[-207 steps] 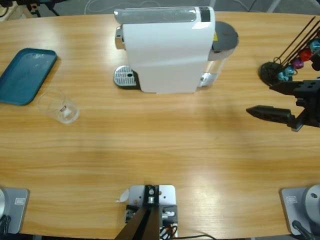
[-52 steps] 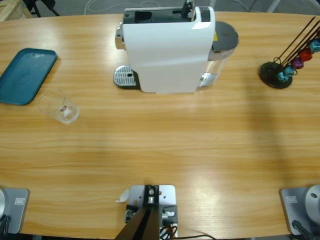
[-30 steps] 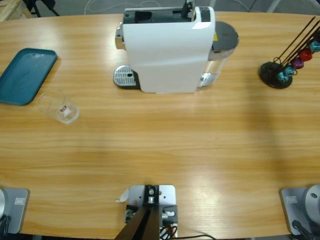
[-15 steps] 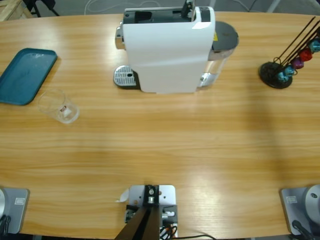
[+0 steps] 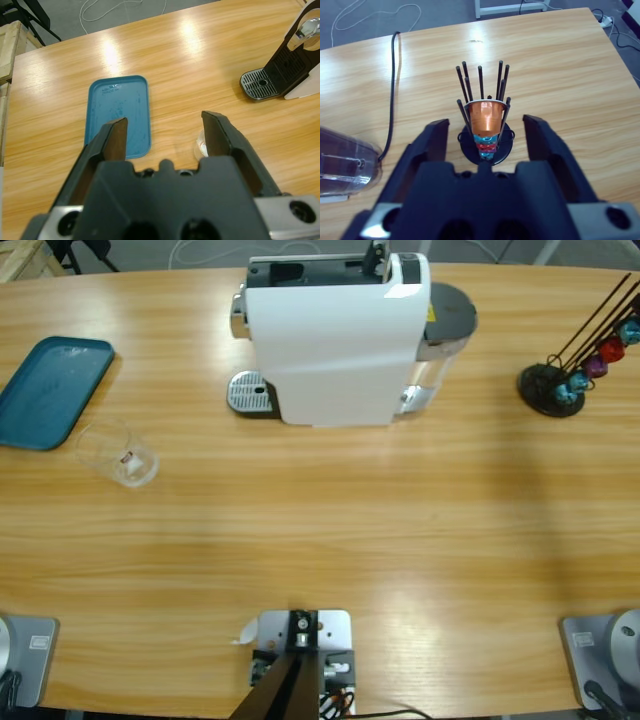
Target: Pour coffee
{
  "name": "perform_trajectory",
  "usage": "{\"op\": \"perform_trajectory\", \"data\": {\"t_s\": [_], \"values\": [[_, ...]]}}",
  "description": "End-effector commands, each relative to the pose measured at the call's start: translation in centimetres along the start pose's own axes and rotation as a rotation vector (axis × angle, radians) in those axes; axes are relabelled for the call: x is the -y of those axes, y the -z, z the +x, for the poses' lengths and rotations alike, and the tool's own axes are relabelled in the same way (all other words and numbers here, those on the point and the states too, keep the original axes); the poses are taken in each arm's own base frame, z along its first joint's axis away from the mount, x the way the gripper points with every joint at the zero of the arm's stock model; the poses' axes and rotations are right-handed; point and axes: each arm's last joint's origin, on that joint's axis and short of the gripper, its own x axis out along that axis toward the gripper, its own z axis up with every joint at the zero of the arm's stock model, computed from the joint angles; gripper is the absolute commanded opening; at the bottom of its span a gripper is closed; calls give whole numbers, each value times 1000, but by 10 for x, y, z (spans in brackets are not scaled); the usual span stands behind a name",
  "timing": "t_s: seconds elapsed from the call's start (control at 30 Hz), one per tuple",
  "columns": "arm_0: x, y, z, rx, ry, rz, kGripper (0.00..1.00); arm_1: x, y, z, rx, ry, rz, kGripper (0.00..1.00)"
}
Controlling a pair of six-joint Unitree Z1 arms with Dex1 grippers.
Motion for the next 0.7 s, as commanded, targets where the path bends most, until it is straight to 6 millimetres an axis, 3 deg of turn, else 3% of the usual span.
{"op": "perform_trajectory", "data": {"t_s": [0.03, 0.1, 0.13, 0.2, 0.3, 0.7], "values": [[3, 8, 11, -55, 17, 27, 623, 3, 7, 12, -32, 73, -22, 333], [3, 8, 12, -54, 17, 26, 623, 3, 7, 12, -32, 77, -22, 308], [3, 9, 12, -55, 18, 27, 623, 3, 7, 12, -32, 80, -22, 214], [3, 9, 12, -54, 18, 27, 623, 3, 7, 13, -33, 83, -23, 167], [3, 9, 12, -53, 18, 27, 623, 3, 7, 14, -34, 84, -26, 2], [4, 10, 13, -53, 22, 34, 623, 2, 6, 15, -33, 84, -54, 0]]}}
